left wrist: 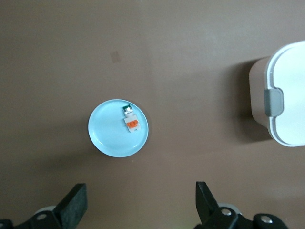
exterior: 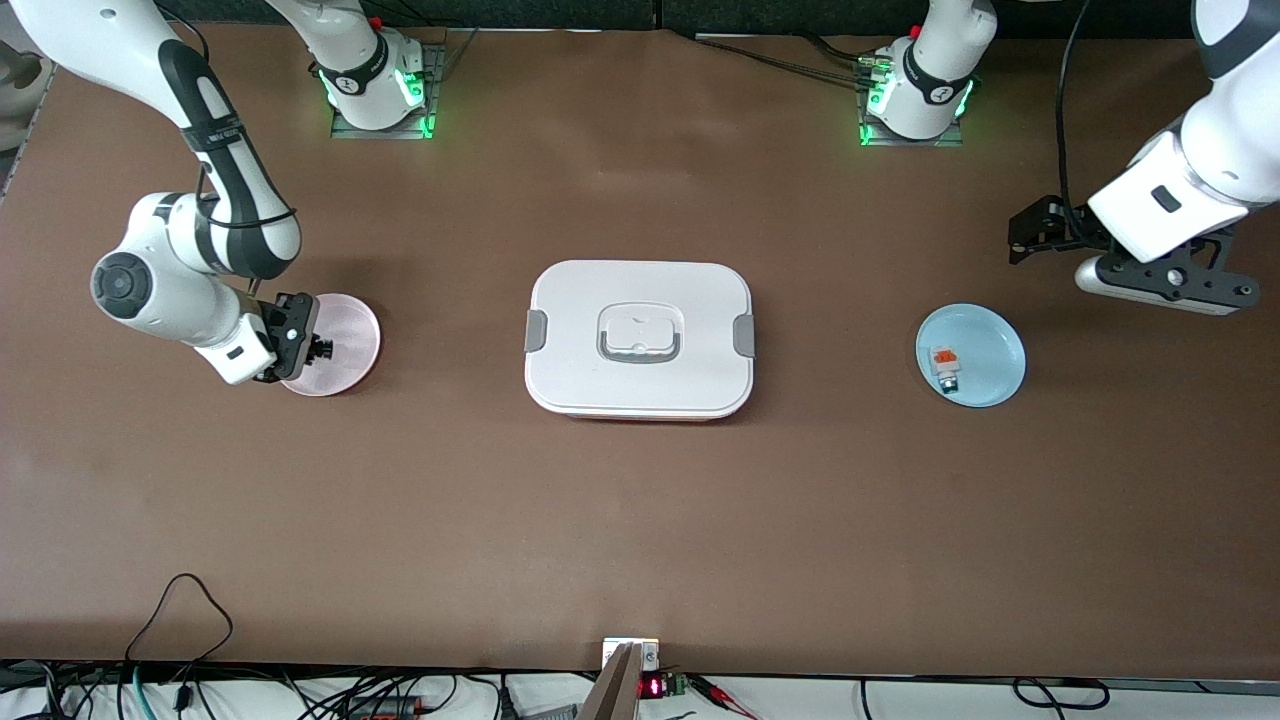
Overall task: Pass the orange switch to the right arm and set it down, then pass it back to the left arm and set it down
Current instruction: 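Lower the switch onto the white plate with the right gripper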
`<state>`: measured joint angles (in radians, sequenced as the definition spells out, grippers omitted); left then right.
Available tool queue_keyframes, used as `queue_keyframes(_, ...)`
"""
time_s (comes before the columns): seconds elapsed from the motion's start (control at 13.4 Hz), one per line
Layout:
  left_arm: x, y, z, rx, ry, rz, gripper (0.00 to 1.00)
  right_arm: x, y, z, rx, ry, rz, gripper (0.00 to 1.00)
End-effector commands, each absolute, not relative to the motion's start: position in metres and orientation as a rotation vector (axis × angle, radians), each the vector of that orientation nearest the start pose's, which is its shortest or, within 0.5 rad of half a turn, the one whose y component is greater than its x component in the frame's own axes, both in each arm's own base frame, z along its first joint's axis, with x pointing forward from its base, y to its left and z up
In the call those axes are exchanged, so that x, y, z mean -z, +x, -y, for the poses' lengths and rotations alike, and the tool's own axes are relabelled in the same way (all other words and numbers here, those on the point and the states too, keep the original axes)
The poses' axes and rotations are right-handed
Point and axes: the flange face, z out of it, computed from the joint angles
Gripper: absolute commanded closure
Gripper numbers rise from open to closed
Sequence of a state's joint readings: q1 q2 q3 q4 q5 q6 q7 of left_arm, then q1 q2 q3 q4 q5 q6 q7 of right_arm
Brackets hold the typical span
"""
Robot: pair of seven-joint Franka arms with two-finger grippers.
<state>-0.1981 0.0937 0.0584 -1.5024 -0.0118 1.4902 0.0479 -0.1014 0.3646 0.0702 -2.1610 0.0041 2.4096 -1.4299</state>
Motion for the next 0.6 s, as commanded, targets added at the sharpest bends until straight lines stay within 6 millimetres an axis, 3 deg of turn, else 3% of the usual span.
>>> queue_keyframes(0.0,-0.6088,0.5571,0.084,-0.212,-3.138,-0.305,0.0,-0.2014,0.5372,0.0084,-0.051,-2.331,1.968,0.76)
queue_keyframes(0.3,-0.611,0.5551,0.0855,-0.212,-3.14,-0.308,0.0,-0.2011,0.534,0.0083,-0.053,-2.329,1.97,0.75)
queue_keyframes(0.52,-0.6175,0.5585,0.078,-0.171,-3.142,-0.289,0.0,-0.2067,0.5331,0.0091,-0.069,-2.324,1.961,0.64)
